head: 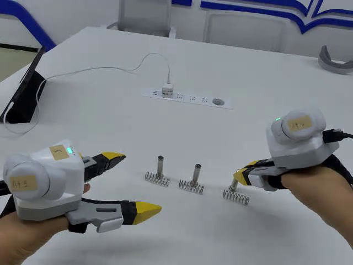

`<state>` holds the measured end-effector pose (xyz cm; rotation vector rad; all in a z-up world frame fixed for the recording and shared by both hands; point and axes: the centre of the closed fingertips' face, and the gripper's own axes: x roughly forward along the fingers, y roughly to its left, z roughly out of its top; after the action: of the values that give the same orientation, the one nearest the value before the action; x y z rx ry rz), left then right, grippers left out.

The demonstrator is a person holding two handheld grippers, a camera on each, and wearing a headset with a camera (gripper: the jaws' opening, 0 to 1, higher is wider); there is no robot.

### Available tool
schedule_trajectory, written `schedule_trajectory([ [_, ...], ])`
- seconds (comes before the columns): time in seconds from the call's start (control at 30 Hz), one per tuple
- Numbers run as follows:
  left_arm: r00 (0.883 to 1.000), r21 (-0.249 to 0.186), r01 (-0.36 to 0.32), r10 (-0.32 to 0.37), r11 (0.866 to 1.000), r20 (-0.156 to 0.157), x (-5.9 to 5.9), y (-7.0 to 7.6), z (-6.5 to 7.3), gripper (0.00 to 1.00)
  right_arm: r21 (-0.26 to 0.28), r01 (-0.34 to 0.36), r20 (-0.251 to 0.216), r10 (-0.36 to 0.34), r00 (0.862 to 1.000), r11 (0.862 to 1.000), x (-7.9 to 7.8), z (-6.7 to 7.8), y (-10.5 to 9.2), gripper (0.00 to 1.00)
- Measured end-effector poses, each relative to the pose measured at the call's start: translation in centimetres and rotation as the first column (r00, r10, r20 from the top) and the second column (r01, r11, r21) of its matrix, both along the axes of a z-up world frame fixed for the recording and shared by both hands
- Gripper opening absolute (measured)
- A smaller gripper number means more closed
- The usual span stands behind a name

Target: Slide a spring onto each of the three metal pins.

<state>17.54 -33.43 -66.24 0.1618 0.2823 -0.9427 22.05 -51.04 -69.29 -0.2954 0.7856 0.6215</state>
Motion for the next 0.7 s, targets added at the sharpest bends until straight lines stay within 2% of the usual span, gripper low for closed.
schedule_trajectory([
  [0.23, 1.0, -0.003, 0.0, 0.0, 1.0, 0.003, 0.1, 0.0, 0.1, 0.8, -0.004, -0.005, 0.003, 0.005, 1.0, 1.0, -0.1, 0.0, -0.2, 0.12],
  [0.7, 1.0, -0.001, -0.001, 0.001, 1.0, 0.006, 0.1, 0.0, 0.2, 0.8, 0.007, -0.026, 0.032, 0.026, 0.999, 1.0, -0.9, 1.0, -0.4, 0.14],
])
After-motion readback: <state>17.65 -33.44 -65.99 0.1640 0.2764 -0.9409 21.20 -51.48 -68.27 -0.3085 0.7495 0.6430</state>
